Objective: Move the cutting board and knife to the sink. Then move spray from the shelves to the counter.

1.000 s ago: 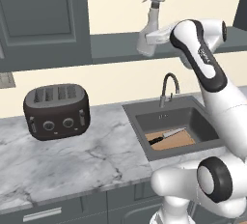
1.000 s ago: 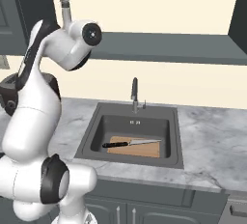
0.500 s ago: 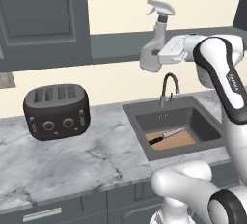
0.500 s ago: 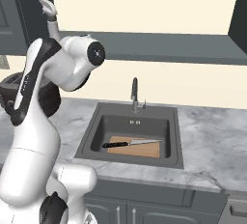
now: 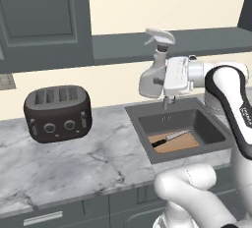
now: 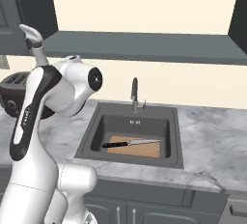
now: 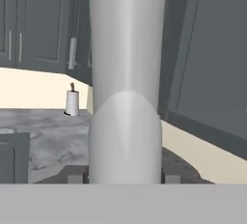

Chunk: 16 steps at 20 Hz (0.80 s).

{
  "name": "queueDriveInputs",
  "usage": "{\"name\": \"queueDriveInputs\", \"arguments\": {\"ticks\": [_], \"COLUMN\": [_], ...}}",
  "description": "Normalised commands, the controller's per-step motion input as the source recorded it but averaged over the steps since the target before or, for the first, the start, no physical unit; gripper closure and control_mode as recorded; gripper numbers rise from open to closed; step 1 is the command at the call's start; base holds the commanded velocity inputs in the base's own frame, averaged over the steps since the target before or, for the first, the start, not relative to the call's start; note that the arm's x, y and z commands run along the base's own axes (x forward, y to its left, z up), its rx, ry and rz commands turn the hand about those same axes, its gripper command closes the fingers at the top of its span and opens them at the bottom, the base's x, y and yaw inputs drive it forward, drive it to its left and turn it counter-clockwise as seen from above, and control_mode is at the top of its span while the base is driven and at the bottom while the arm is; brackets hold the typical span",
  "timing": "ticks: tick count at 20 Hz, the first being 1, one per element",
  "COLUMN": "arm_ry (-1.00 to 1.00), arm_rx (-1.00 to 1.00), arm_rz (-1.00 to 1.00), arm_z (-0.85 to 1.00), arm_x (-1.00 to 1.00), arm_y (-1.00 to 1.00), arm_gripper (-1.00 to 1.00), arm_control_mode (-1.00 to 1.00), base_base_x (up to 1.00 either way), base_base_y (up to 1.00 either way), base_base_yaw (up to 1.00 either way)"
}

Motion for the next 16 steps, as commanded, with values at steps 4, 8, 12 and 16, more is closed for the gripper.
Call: {"name": "queueDriveInputs", "arguments": {"ticks": [4, 8, 12, 16], "arm_ry": [-0.01, 0.0, 0.0, 0.0], "arm_rx": [-0.03, -0.04, 0.0, 0.0], "arm_rz": [0.04, 0.0, 0.0, 0.0], "arm_z": [-0.62, -0.63, -0.57, -0.6], "arm_x": [-0.24, -0.18, -0.03, -0.01], "arm_y": [0.35, 0.37, 0.2, 0.19], "arm_gripper": [1.0, 1.0, 1.0, 1.0], "arm_control_mode": [-1.0, -1.0, -1.0, -1.0], "base_base_x": [0.0, 0.0, 0.0, 0.0], "base_base_y": [0.0, 0.0, 0.0, 0.0], "base_base_yaw": [0.0, 0.0, 0.0, 0.0]}}
